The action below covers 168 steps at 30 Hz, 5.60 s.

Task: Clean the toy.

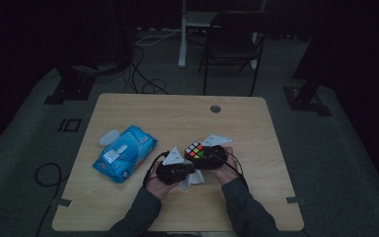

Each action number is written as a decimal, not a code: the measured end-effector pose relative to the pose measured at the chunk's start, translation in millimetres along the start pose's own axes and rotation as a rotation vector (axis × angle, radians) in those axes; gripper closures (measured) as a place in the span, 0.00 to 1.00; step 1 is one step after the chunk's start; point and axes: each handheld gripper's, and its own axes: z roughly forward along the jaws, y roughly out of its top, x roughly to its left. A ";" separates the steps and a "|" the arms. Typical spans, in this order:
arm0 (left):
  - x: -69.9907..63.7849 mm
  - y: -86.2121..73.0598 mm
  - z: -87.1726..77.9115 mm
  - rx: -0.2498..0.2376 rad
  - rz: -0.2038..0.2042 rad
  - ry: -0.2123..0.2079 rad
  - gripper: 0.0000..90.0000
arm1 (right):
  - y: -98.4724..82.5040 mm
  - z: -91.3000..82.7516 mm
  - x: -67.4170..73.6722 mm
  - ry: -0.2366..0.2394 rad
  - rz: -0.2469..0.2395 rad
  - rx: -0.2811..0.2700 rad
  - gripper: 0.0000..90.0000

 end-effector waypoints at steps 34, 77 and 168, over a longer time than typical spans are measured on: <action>41.9 -11.5 -12.1 -0.026 -0.112 0.126 0.95 | 3.6 -13.0 3.1 0.088 0.038 -0.037 0.38; 16.6 -9.2 8.8 -0.006 -0.048 0.006 0.95 | 14.6 -10.5 0.5 0.106 0.134 -0.119 0.38; -13.6 10.5 26.8 -0.073 0.059 0.141 0.94 | 10.4 -3.5 1.0 0.023 0.230 -0.135 0.38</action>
